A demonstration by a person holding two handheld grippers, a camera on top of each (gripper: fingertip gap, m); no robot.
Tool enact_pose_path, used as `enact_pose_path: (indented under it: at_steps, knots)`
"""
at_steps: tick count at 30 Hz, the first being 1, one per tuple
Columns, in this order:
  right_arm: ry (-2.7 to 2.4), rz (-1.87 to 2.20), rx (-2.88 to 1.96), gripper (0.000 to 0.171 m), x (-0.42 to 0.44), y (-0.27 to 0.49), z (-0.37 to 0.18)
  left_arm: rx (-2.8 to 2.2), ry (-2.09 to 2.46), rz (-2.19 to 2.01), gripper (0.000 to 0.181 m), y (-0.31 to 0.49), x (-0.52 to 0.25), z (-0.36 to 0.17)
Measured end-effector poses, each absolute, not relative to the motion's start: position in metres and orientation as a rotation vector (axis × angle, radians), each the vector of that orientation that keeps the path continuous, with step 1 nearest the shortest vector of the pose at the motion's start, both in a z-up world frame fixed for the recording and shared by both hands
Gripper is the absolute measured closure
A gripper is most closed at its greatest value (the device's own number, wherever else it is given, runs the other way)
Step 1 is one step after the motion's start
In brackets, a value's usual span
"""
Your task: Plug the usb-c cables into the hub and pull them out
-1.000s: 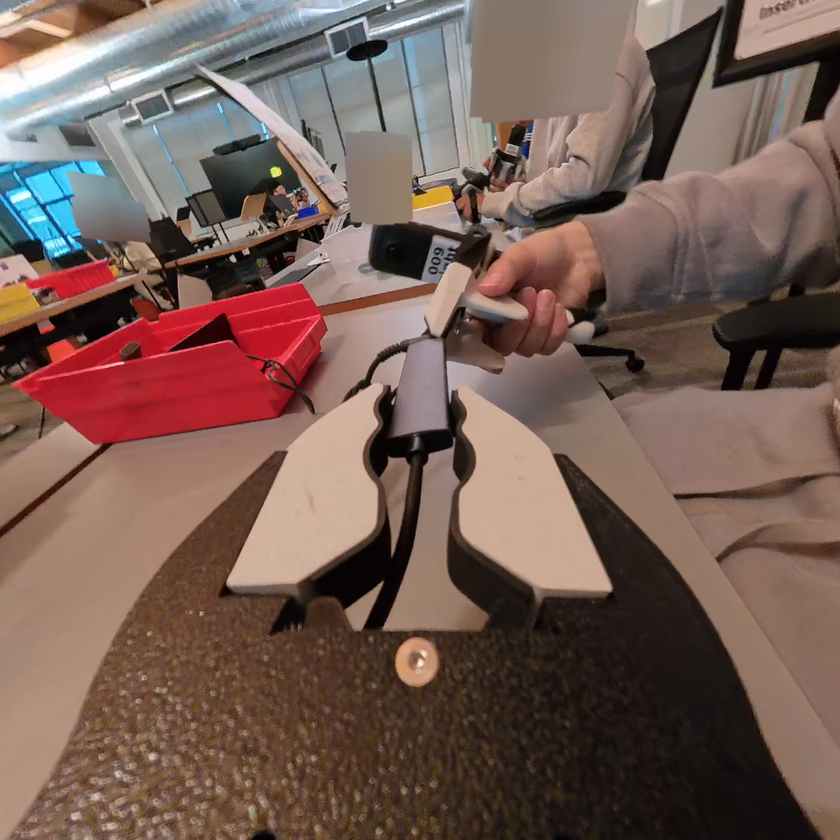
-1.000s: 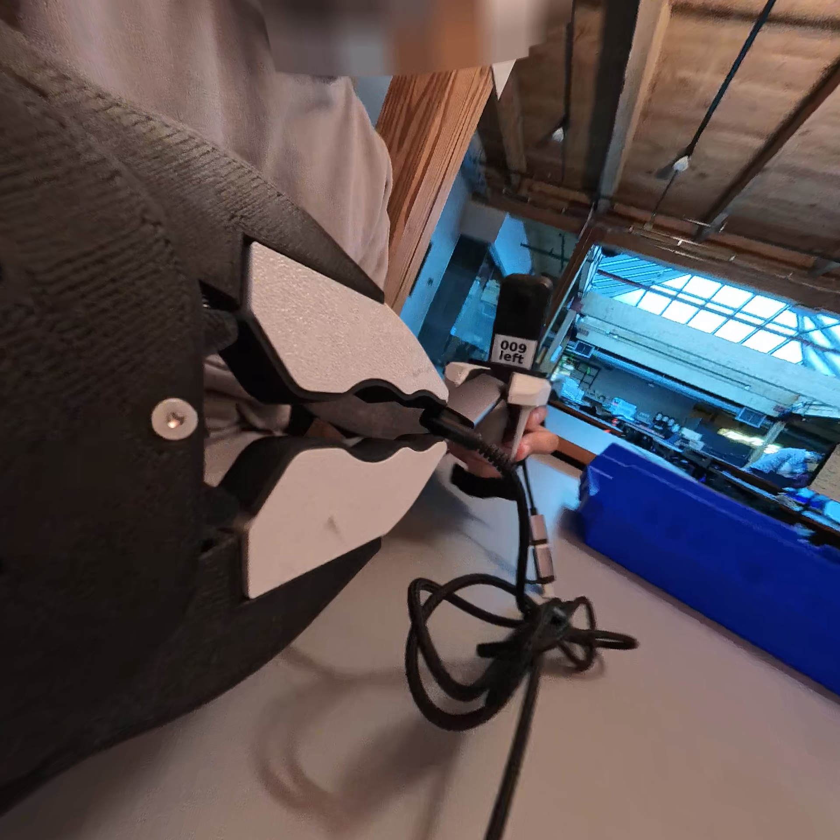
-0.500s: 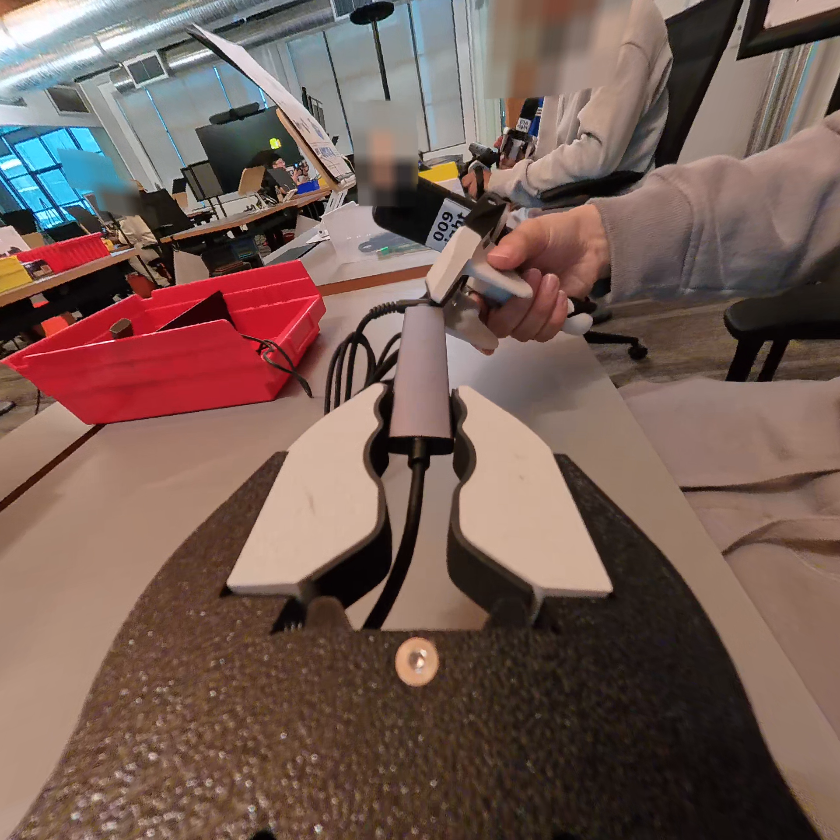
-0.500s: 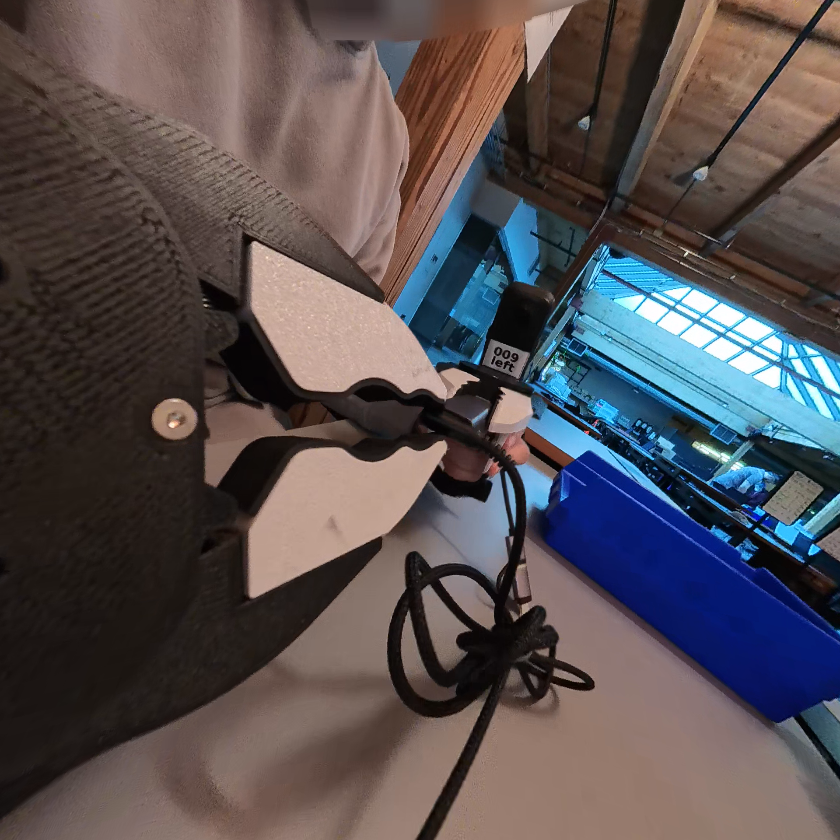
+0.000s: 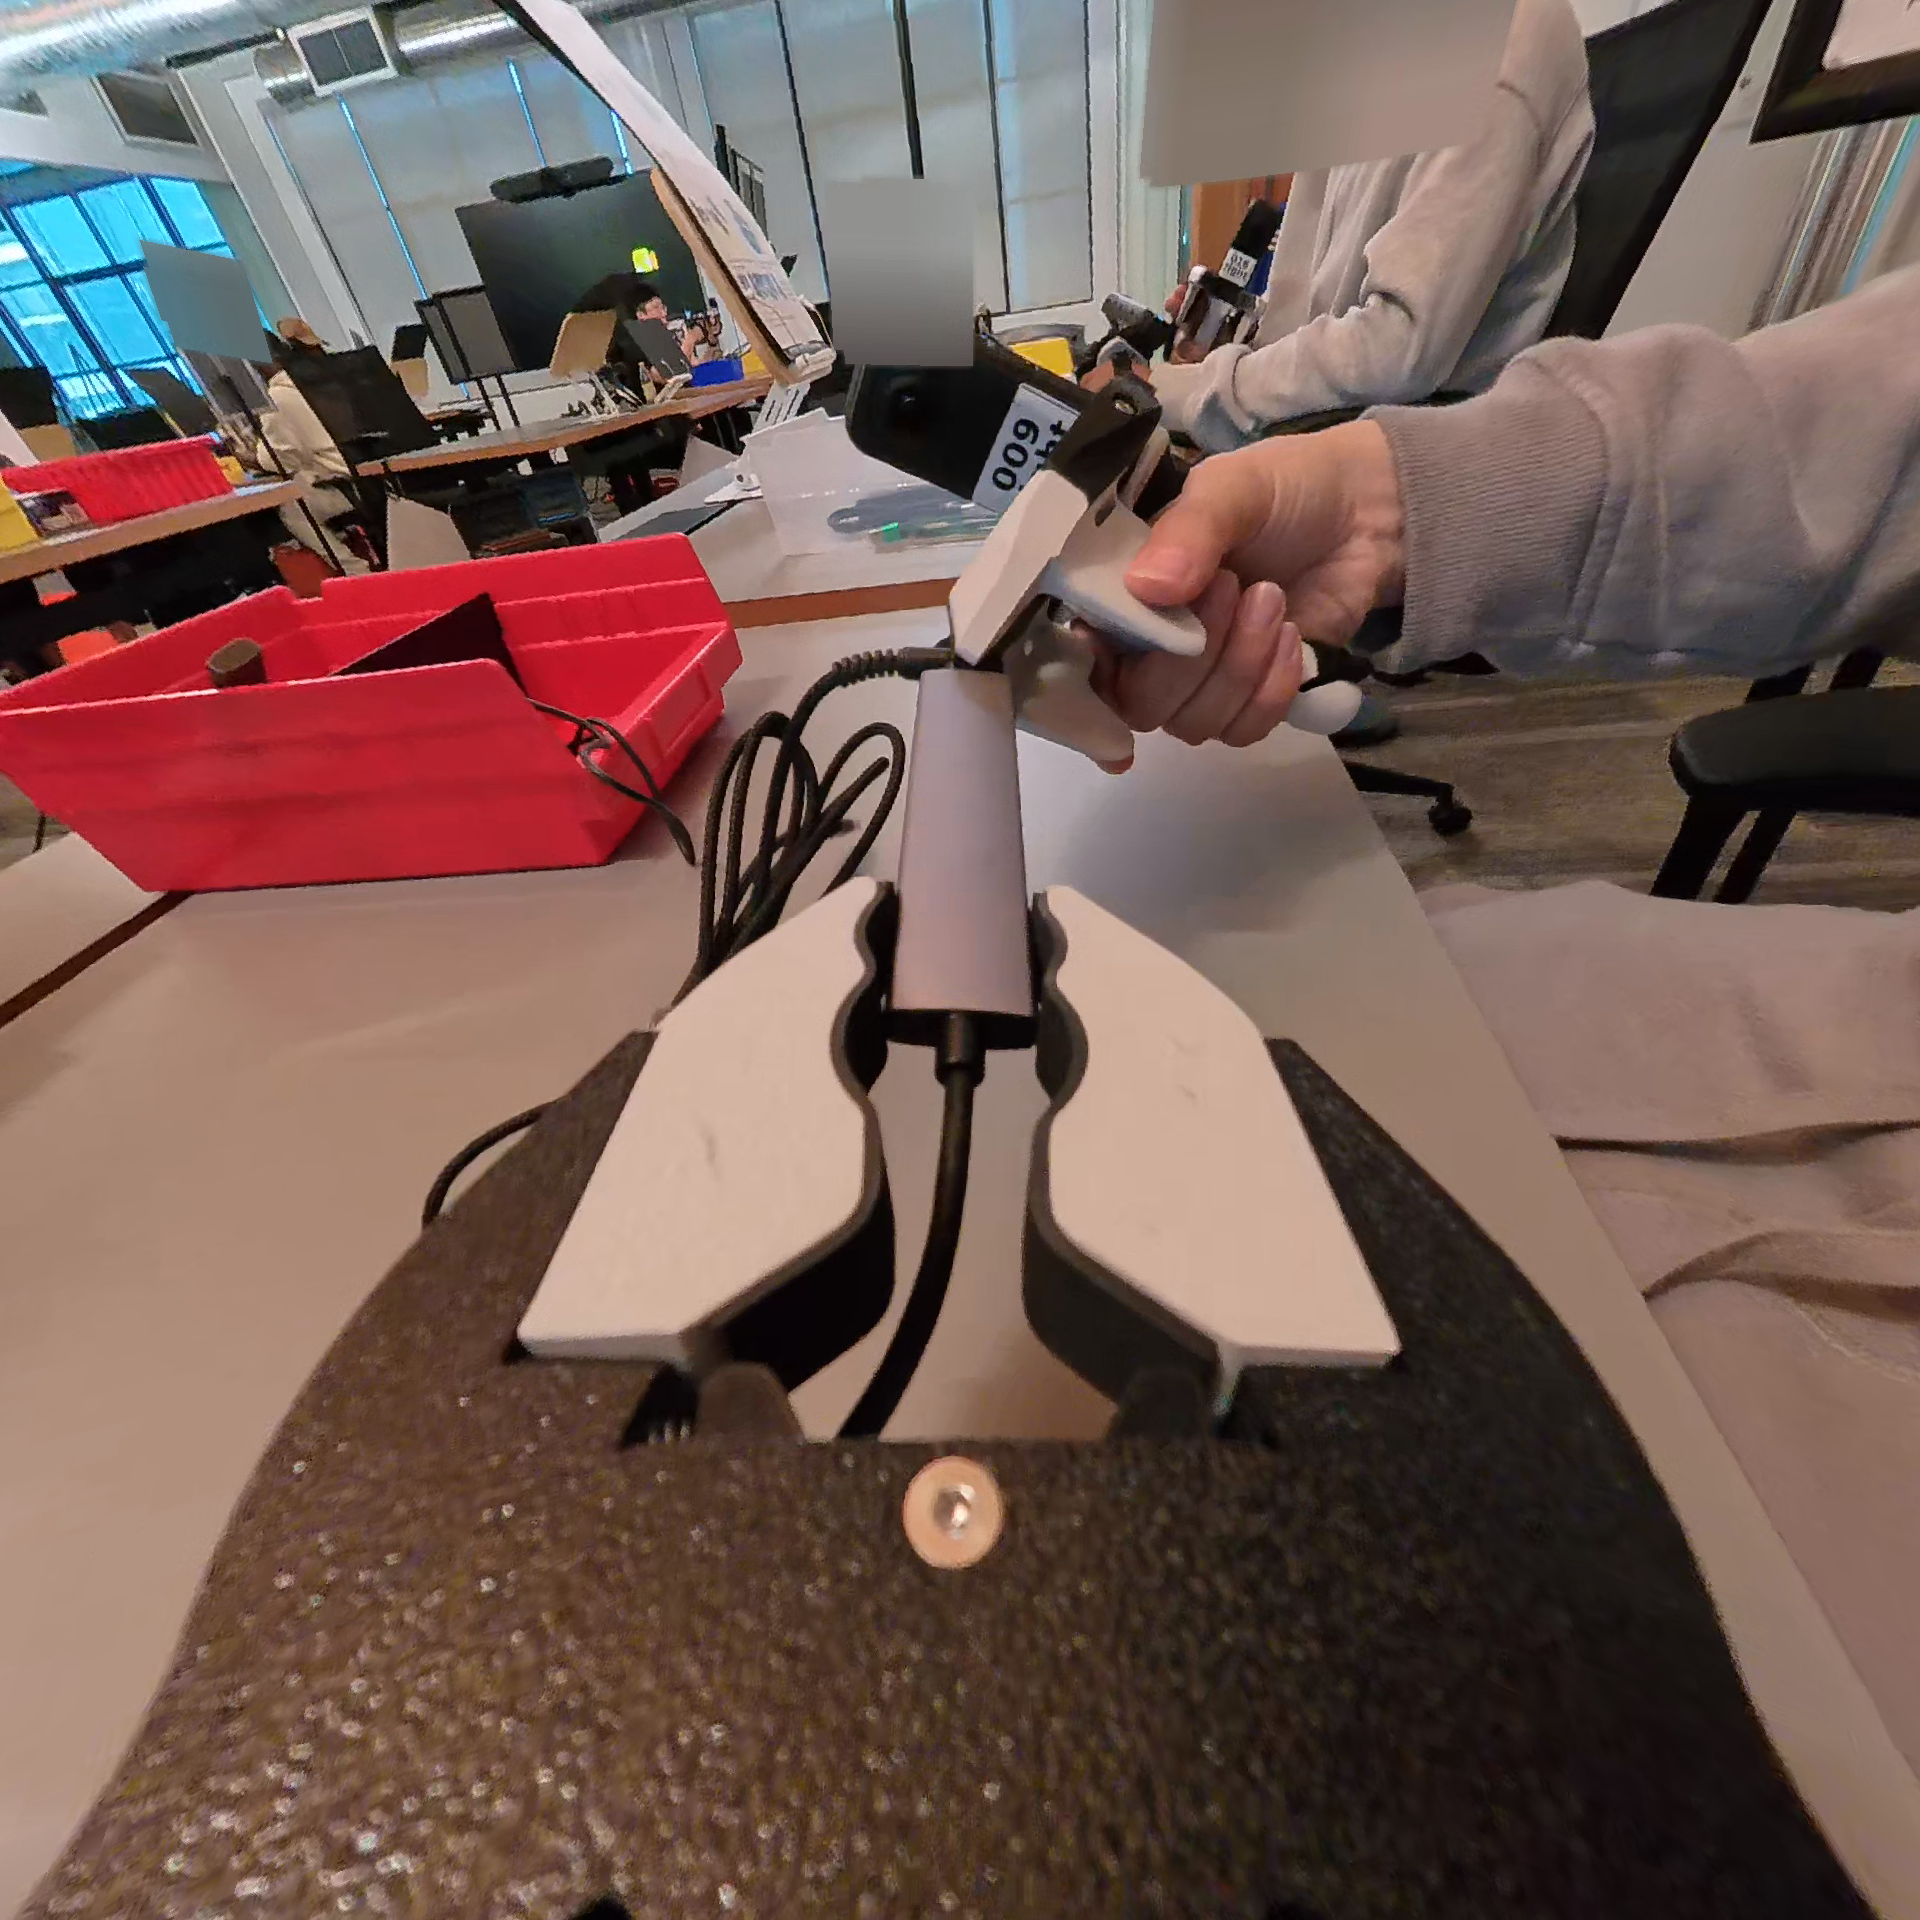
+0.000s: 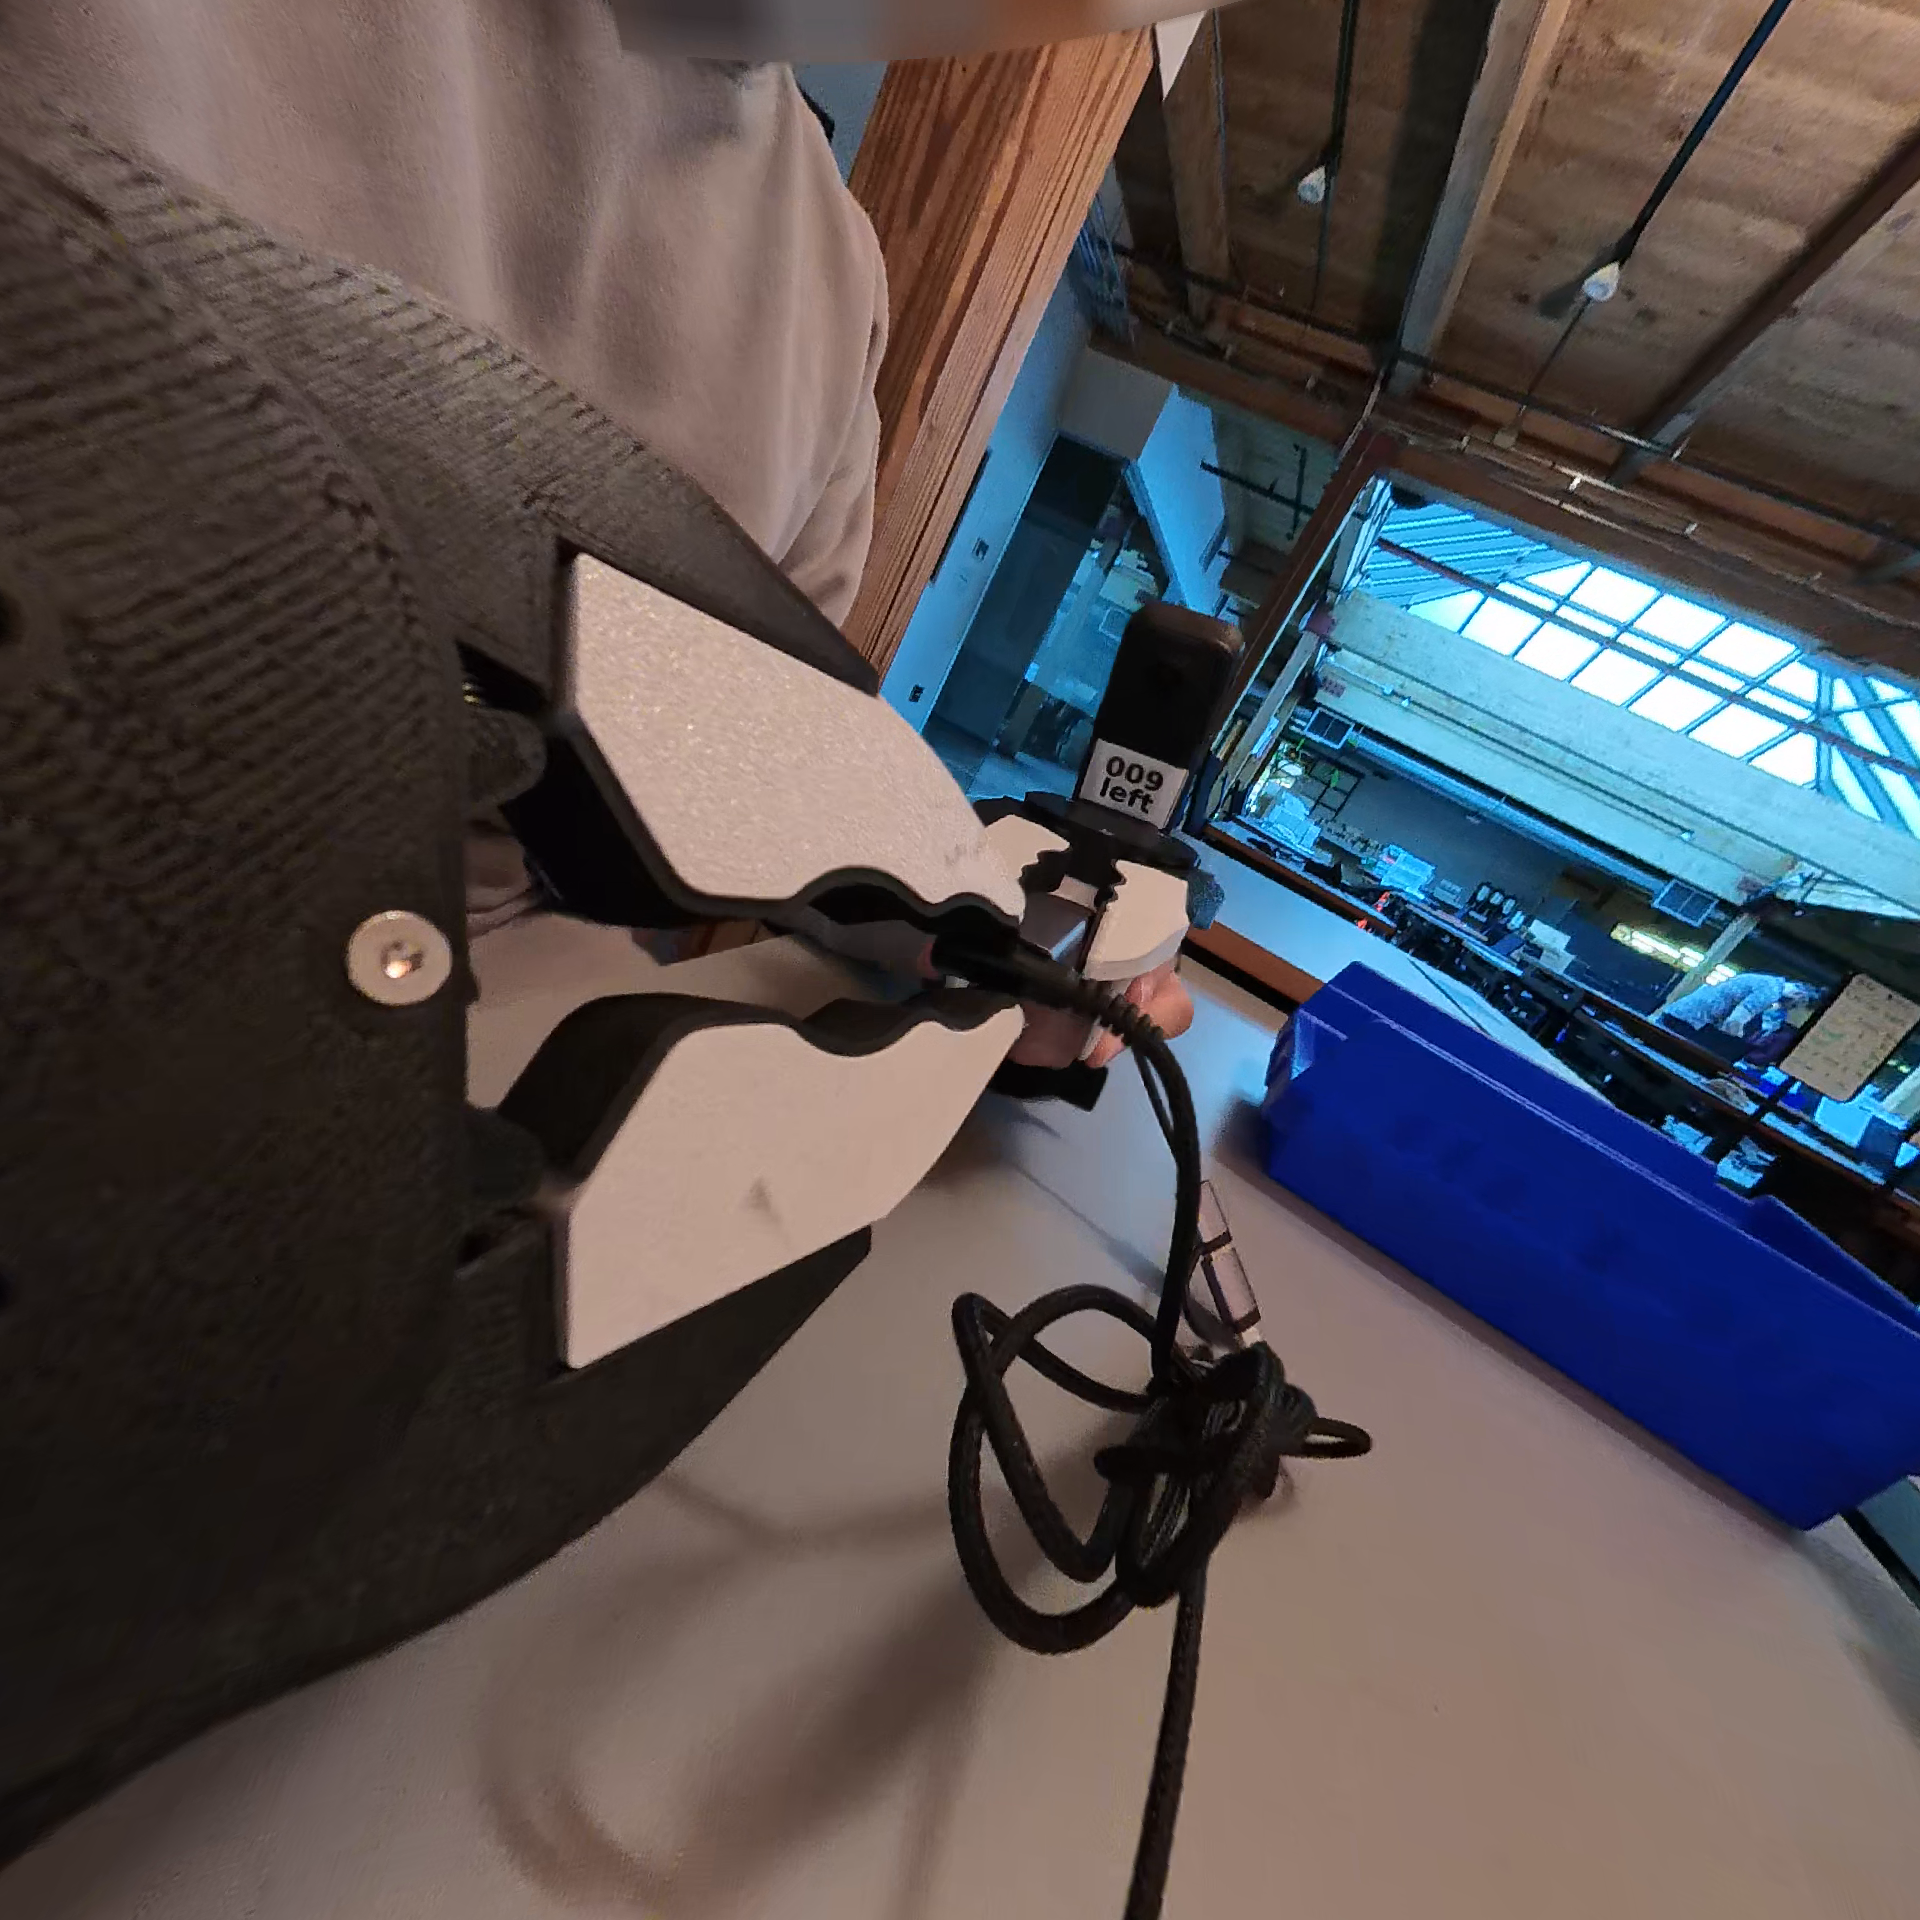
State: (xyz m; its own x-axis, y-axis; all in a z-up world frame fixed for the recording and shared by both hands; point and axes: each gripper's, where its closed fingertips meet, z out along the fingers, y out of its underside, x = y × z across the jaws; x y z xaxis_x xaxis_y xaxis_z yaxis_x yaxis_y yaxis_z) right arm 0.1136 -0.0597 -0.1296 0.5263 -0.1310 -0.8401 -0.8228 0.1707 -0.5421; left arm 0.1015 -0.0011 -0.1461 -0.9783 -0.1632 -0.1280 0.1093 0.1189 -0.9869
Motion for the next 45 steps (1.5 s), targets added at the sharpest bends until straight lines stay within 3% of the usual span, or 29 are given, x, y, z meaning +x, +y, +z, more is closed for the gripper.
enact_pose_path:
  at_steps: [26, 27, 30, 31, 35, 37, 39, 42, 45]
  knots:
    - [0.885, 0.575, -1.57, 0.163, 0.103, -0.069, -0.131, 0.087, 2.157, -1.792, 0.157, 0.001, 0.1, -0.143]
    - [0.9, 0.557, -1.573, 0.17, 0.106, -0.076, -0.132, 0.063, 2.141, -1.778, 0.157, 0.006, 0.104, -0.142]
    - [1.147, 0.347, -1.207, 0.171, 0.157, -0.179, -0.112, -0.204, 1.957, -1.961, 0.158, 0.072, 0.136, -0.111]
    - [1.118, 0.376, -1.271, 0.171, 0.151, -0.182, -0.113, -0.173, 1.935, -1.964, 0.157, 0.07, 0.134, -0.103]
    - [0.842, 0.652, -1.394, 0.171, 0.105, -0.103, -0.092, 0.066, 2.004, -1.992, 0.157, 0.012, 0.1, -0.106]
    - [0.798, 0.771, -1.475, 0.146, 0.085, -0.072, -0.1, 0.107, 2.025, -1.993, 0.157, 0.003, 0.093, -0.11]
    - [0.817, 0.828, -1.493, 0.144, 0.078, -0.055, -0.114, 0.103, 2.034, -1.984, 0.157, 0.001, 0.092, -0.113]
    - [0.845, 0.906, -1.356, 0.164, 0.083, -0.047, -0.12, 0.102, 2.035, -1.989, 0.158, 0.004, 0.093, -0.116]
    - [0.873, 0.961, -1.227, 0.168, 0.088, -0.049, -0.119, 0.1, 2.024, -2.006, 0.158, 0.007, 0.094, -0.115]
